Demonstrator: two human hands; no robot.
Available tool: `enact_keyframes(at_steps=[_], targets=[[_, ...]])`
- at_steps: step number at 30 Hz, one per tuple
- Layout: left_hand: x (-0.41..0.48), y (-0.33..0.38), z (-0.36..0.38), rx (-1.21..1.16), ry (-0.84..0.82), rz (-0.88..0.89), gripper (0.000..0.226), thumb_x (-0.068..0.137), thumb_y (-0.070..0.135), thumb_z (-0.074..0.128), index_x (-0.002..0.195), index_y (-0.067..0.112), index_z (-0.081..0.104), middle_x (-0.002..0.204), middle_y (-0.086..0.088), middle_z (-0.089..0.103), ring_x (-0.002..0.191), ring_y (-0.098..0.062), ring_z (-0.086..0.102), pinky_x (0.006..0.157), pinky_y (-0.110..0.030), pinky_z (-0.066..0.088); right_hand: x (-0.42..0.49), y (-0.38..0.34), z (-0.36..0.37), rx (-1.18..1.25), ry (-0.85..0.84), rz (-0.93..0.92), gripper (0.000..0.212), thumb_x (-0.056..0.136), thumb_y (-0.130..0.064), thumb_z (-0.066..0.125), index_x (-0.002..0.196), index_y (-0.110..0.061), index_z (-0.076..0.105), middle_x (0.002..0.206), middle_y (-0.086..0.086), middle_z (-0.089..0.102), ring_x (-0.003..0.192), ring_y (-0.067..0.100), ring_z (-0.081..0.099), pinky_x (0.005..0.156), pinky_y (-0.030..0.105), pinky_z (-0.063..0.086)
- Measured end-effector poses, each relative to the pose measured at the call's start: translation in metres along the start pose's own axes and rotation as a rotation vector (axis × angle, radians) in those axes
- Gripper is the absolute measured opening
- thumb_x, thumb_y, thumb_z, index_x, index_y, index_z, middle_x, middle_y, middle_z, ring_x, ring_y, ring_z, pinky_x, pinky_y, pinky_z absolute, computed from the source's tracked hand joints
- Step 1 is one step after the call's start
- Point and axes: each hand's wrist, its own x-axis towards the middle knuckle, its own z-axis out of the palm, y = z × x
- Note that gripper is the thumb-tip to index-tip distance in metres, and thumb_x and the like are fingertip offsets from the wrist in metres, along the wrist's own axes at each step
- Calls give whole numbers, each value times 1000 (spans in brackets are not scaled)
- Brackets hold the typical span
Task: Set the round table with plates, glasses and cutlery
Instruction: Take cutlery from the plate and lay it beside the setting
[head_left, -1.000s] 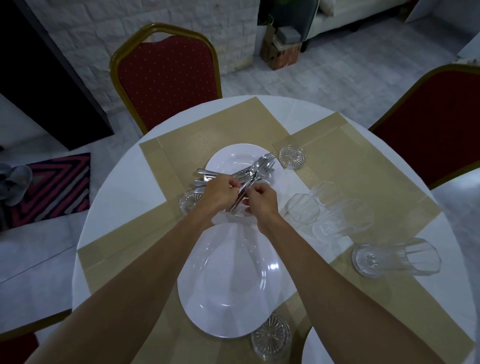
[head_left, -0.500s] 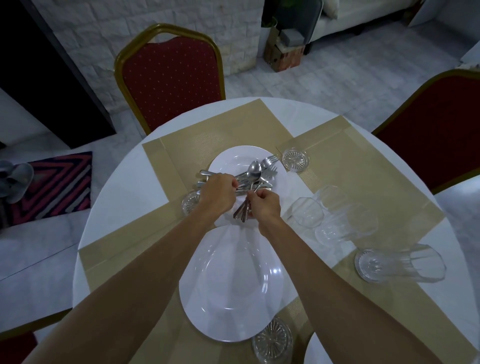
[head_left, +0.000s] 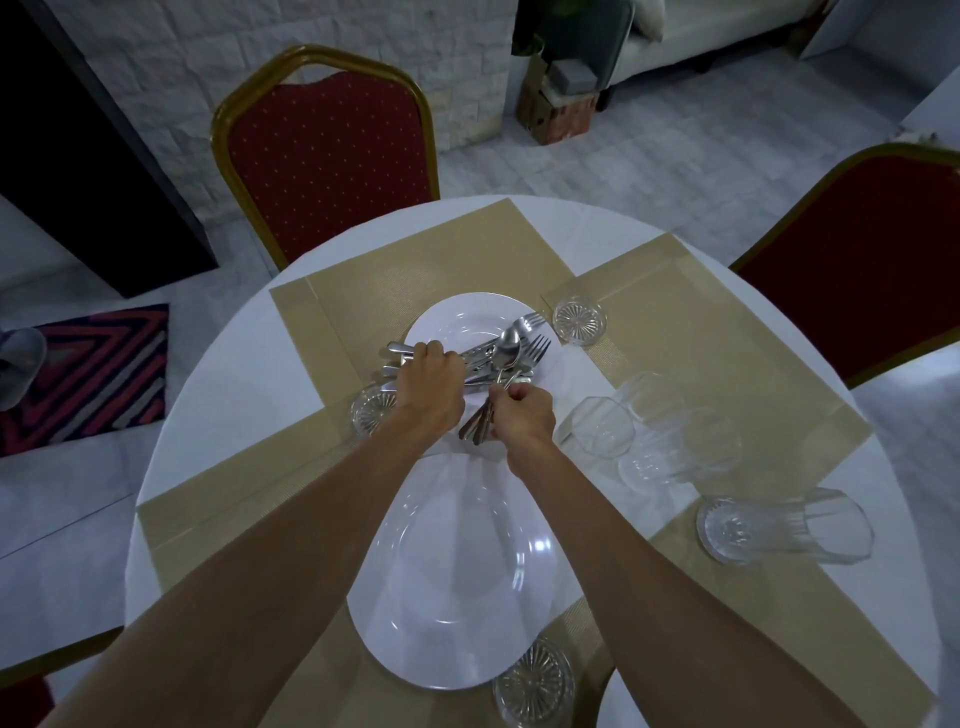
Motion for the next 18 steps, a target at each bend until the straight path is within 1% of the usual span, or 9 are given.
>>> enact_keyframes(at_steps=[3, 7, 10, 12, 14, 16, 18], targets=[[-2, 1, -3, 46, -18, 0, 31, 87, 6, 60, 118, 6, 58, 123, -14, 53, 122, -30, 46, 92, -34, 45, -2, 0, -2, -4, 1, -9, 20, 92, -24, 63, 82, -7, 68, 79, 10, 69, 80, 30, 70, 78, 42, 60], [-5, 0, -6, 64, -12, 15, 28, 87, 5, 58, 115, 7, 60, 120, -13, 56, 119, -29, 49, 90, -35, 46, -3, 1, -4, -22, 15, -20, 22, 93, -25, 64, 76, -12, 63, 79, 7, 66, 77, 25, 62, 77, 36, 54], [-7, 0, -9, 88, -11, 40, 26, 87, 6, 57, 113, 8, 61, 118, -13, 58, 117, -29, 50, 90, -36, 46, -4, 2, -3, -23, 21, -18, 27, 92, -26, 64, 67, -17, 58, 77, 7, 65, 77, 25, 61, 81, 40, 56], [-8, 0, -10, 128, -24, 63, 28, 87, 9, 59, 115, 7, 60, 118, -13, 58, 116, -29, 51, 92, -36, 45, -6, 2, -3, -25, 24, -14, 31, 92, -26, 64, 64, -19, 55, 75, 6, 63, 76, 25, 60, 81, 41, 56], [-10, 1, -10, 175, -47, 76, 33, 86, 13, 62, 119, 5, 58, 121, -14, 58, 117, -30, 51, 94, -36, 44, -7, 2, -4, -25, 27, -16, 32, 92, -25, 64, 62, -19, 54, 72, 5, 62, 74, 24, 59, 77, 39, 55], [-12, 3, -11, 199, -56, 76, 38, 87, 14, 62, 123, 2, 55, 123, -16, 59, 120, -31, 51, 96, -37, 44, -9, 1, -6, -28, 29, -24, 36, 93, -23, 63, 60, -18, 51, 67, 2, 58, 71, 22, 56, 71, 35, 51], [-16, 6, -17, 167, -60, 61, 37, 87, 11, 60, 122, 1, 52, 122, -17, 61, 119, -33, 54, 96, -38, 44, -11, 0, -7, -29, 21, -34, 37, 94, -22, 62, 59, -18, 49, 64, 0, 55, 67, 20, 54, 66, 31, 46]])
